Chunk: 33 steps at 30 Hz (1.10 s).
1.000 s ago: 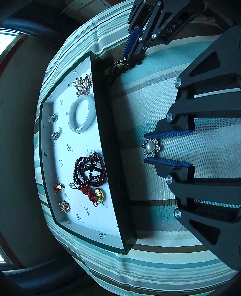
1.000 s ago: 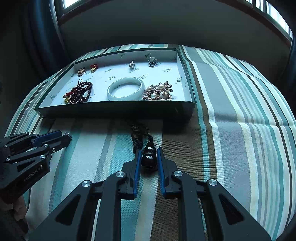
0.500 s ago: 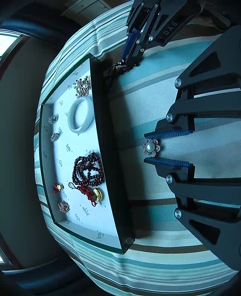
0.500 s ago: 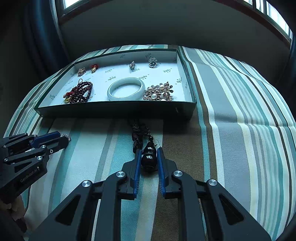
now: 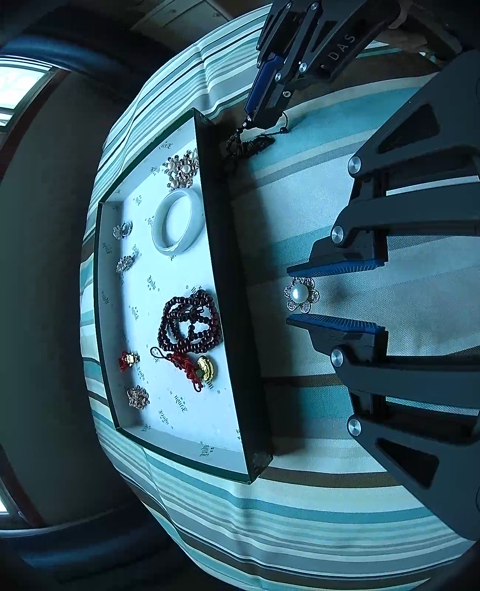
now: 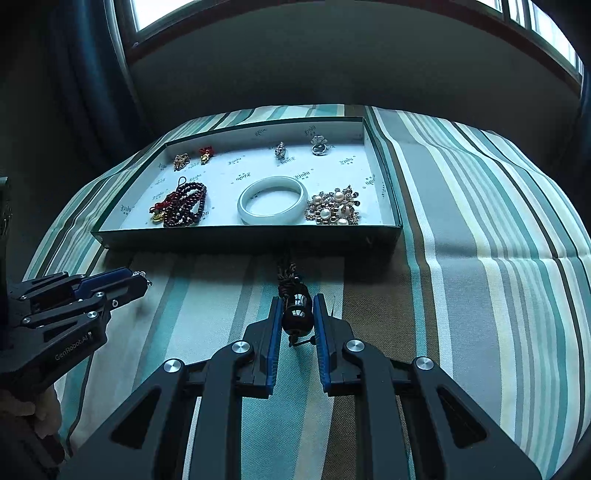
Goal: Organize jewelry
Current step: 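Carry the pendant and flower brooch into the box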
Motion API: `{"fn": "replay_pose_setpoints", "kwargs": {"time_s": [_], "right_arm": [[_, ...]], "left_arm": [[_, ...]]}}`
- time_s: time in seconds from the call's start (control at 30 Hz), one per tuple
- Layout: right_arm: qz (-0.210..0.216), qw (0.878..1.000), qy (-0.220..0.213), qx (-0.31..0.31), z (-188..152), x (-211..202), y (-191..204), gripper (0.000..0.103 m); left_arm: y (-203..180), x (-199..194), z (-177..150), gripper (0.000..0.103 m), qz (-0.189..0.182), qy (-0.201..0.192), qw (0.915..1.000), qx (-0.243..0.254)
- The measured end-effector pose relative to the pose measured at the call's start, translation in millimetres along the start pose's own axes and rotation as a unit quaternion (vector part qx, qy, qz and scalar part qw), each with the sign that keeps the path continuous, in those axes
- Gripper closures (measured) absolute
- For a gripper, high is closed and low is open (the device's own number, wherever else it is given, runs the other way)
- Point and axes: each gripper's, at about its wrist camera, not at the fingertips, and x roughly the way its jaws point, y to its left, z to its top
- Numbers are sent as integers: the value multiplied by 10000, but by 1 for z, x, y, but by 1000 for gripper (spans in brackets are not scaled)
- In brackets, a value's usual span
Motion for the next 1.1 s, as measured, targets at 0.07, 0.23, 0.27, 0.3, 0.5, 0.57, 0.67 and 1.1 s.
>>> {"fn": "replay_pose_setpoints", "kwargs": {"time_s": [0.07, 0.23, 0.27, 0.3, 0.5, 0.57, 0.67, 1.1], "right_arm": [[23, 10000, -76, -32, 3, -6, 3, 86], [113, 9996, -243, -59, 9, -20, 9, 86], [139, 9995, -286, -54, 11, -23, 10, 86], [169, 9993, -330, -51, 12, -27, 10, 86], [277, 9975, -654, -49, 32, -46, 15, 86], [287, 9968, -745, -72, 42, -48, 16, 86], [313, 9956, -882, -85, 59, -47, 17, 86], [167, 9941, -1066, -67, 125, 17, 17, 86]], "left_arm": [[2, -4, 2, 83, -5, -52, 10000, -23], [7, -15, 6, 83, -5, -184, 9998, -88], [8, -17, 7, 83, -5, -210, 9997, -99], [9, -19, 8, 83, -11, -234, 9997, -107], [15, -33, 20, 83, -11, -444, 9989, -130], [17, -36, 27, 83, 10, -544, 9984, -132], [22, -38, 42, 83, 32, -672, 9976, -160], [23, 2, 121, 83, 163, -974, 9949, -194]]}}
